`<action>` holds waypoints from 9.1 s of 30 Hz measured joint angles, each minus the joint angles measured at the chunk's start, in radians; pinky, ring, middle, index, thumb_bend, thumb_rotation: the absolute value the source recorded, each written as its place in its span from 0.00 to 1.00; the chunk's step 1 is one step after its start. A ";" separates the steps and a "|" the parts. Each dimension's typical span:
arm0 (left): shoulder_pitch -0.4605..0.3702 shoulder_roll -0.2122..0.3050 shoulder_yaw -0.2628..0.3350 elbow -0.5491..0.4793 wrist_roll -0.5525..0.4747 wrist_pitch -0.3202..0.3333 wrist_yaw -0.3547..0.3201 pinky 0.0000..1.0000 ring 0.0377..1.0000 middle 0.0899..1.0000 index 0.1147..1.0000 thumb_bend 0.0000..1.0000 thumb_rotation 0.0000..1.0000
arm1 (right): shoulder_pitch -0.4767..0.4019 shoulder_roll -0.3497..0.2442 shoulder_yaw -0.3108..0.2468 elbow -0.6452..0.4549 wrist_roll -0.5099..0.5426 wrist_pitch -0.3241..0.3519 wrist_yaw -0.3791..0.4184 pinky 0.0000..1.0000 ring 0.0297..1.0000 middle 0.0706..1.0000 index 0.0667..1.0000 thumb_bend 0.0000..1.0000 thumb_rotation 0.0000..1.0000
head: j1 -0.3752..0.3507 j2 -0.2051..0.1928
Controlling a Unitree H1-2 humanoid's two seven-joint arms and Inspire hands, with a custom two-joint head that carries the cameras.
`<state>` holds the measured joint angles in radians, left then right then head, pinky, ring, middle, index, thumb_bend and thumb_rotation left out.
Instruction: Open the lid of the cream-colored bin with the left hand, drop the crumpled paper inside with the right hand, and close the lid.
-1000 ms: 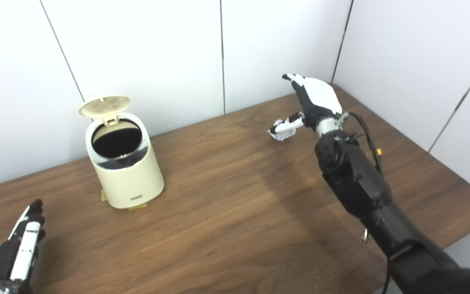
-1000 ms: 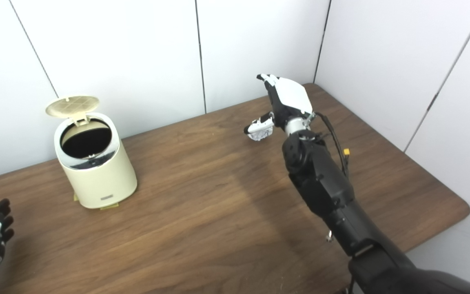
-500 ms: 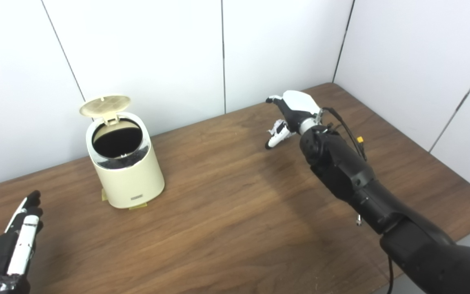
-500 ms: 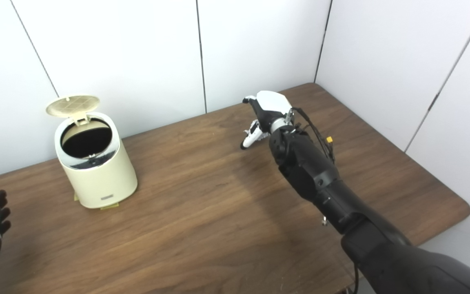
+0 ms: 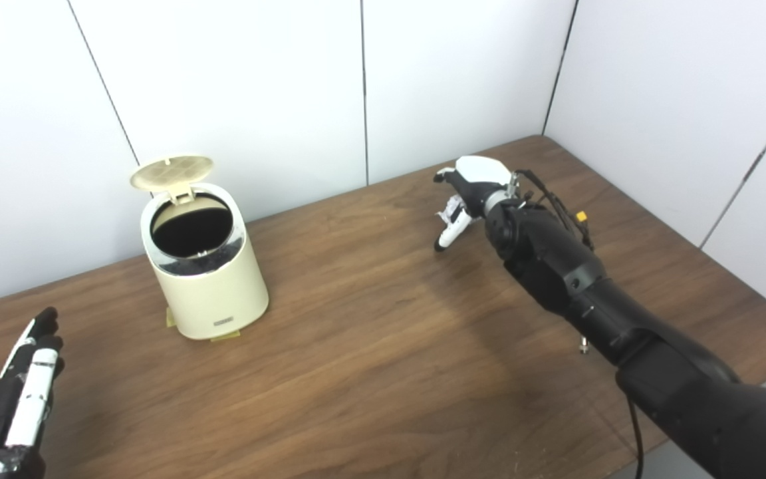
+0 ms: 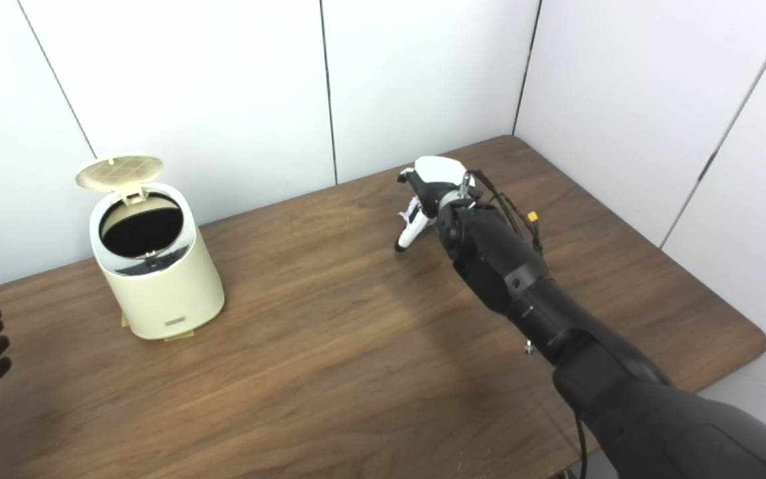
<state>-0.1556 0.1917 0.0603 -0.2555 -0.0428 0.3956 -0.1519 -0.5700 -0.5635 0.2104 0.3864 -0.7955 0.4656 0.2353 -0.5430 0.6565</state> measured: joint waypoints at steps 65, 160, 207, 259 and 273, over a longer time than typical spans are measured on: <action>0.004 -0.037 0.020 -0.029 -0.006 -0.068 0.035 1.00 1.00 1.00 1.00 0.15 0.68 | 0.075 -0.004 0.064 0.049 0.024 -0.222 -0.380 0.34 0.38 0.49 0.46 0.50 0.00 | 0.101 0.023; 0.061 -0.136 -0.080 0.157 0.115 -0.223 0.111 1.00 1.00 0.97 1.00 0.41 0.70 | -0.143 0.443 0.119 -0.002 -0.063 -0.406 -0.522 0.27 0.40 0.43 0.49 0.52 0.00 | 0.578 -0.002; 0.065 -0.148 -0.071 0.152 0.122 -0.228 0.117 1.00 0.99 0.95 1.00 0.41 0.68 | -0.062 0.441 0.071 -0.074 0.011 -0.445 -0.586 0.31 0.37 0.47 0.47 0.50 0.00 | 0.568 0.000; -0.476 -0.066 0.008 0.363 0.008 -0.048 0.081 0.96 0.97 0.96 0.91 0.58 0.84 | 0.403 0.476 -0.336 -0.587 1.030 -0.041 -0.151 1.00 1.00 1.00 1.00 0.65 1.00 | 0.529 -0.041; -0.603 -0.065 -0.095 0.455 0.054 -0.047 0.055 0.95 0.96 0.94 0.92 0.53 0.95 | 0.442 0.507 -0.316 -0.588 1.006 -0.045 -0.177 1.00 1.00 1.00 1.00 0.68 1.00 | 0.531 -0.044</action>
<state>-0.7583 0.1264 -0.0344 0.1998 0.0115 0.3491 -0.0965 -0.1279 -0.0562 -0.1051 -0.2015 0.2109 0.4207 0.0582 -0.0123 0.6120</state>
